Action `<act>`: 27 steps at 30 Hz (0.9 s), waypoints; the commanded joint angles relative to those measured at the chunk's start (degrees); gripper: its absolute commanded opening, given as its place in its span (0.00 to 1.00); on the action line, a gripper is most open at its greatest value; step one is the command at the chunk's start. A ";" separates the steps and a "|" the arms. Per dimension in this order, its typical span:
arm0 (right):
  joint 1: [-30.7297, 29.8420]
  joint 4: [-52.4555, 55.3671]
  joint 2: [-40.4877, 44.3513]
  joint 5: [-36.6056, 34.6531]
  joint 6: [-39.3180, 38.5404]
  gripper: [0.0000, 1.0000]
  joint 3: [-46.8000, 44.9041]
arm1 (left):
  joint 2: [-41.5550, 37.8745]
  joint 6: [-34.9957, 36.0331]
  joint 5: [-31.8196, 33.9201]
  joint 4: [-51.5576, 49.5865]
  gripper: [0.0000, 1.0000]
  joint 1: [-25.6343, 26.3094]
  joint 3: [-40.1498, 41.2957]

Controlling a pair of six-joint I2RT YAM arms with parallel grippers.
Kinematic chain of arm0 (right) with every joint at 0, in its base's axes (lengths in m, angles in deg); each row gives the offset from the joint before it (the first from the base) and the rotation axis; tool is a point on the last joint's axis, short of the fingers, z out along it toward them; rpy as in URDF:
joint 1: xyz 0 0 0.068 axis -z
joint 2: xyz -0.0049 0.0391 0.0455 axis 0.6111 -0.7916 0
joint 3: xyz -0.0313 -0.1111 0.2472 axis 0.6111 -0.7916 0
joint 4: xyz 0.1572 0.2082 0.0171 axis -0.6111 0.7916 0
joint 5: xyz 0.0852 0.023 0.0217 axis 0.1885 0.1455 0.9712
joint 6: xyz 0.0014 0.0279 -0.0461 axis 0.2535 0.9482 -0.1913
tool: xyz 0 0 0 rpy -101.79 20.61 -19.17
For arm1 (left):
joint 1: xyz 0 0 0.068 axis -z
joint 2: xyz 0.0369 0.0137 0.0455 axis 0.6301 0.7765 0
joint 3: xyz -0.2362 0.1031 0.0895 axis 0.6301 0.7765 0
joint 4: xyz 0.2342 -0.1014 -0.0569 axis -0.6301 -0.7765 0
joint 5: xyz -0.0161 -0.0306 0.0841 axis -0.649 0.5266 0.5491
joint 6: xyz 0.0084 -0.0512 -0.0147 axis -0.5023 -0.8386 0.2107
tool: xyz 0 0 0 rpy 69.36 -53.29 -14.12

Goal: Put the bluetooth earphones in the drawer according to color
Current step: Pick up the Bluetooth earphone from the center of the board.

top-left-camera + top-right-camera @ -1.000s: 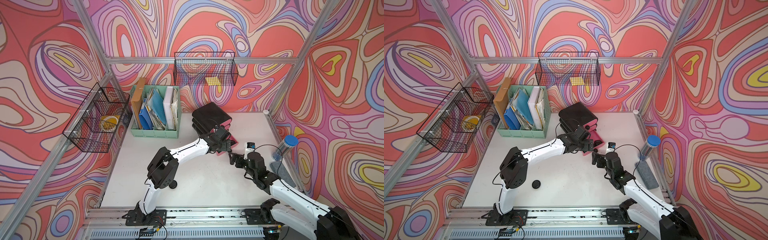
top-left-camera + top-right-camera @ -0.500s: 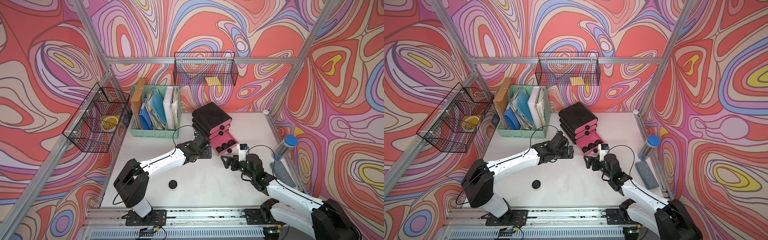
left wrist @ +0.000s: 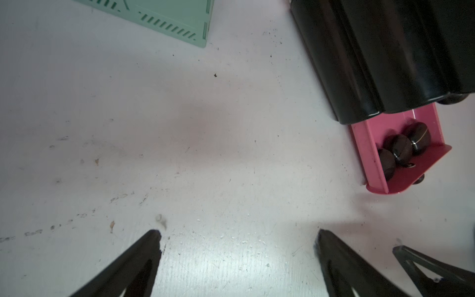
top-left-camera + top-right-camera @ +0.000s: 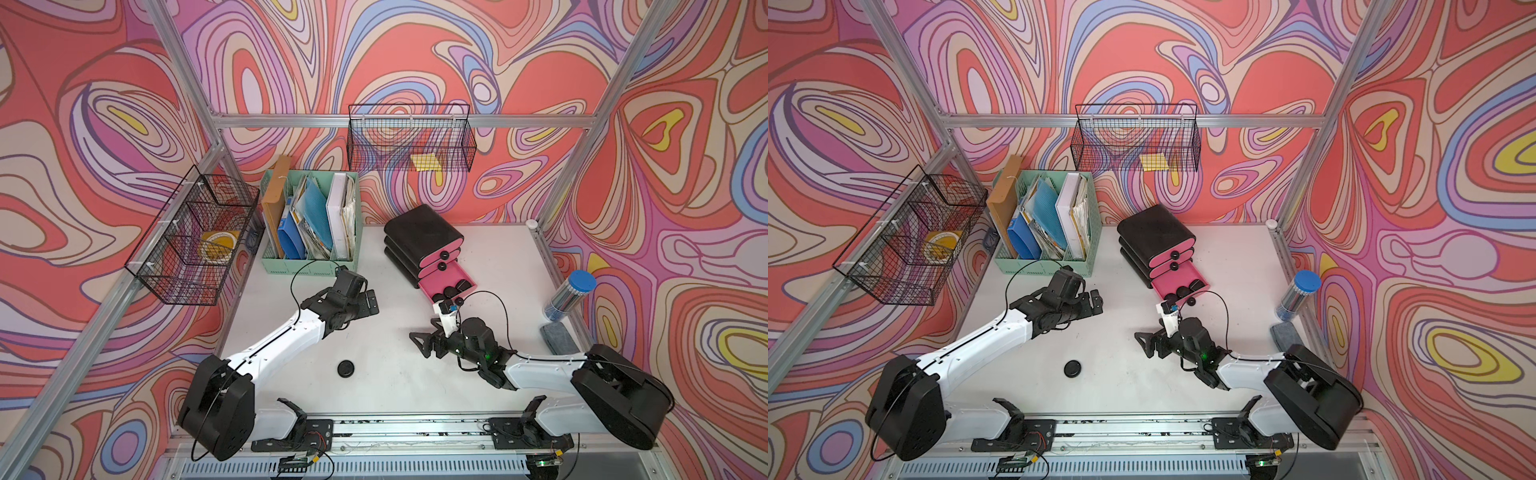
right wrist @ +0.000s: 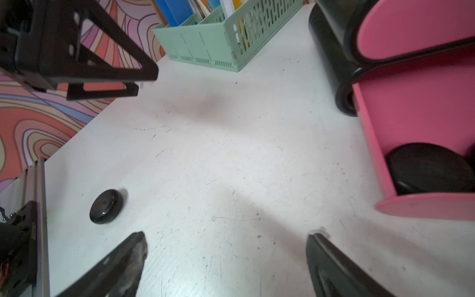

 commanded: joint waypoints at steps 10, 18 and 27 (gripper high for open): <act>-15.14 -17.88 -23.36 -0.98 -12.76 0.98 10.94 | -5.50 2.01 -2.52 -2.72 0.99 -4.75 3.32; -20.24 -24.79 -35.47 -1.28 -15.92 0.98 17.57 | -7.36 2.40 -2.47 -3.25 0.99 -6.27 4.51; -22.04 -26.49 -42.50 0.95 -21.53 0.98 21.69 | -8.25 2.57 -2.38 -3.62 0.99 -7.15 4.98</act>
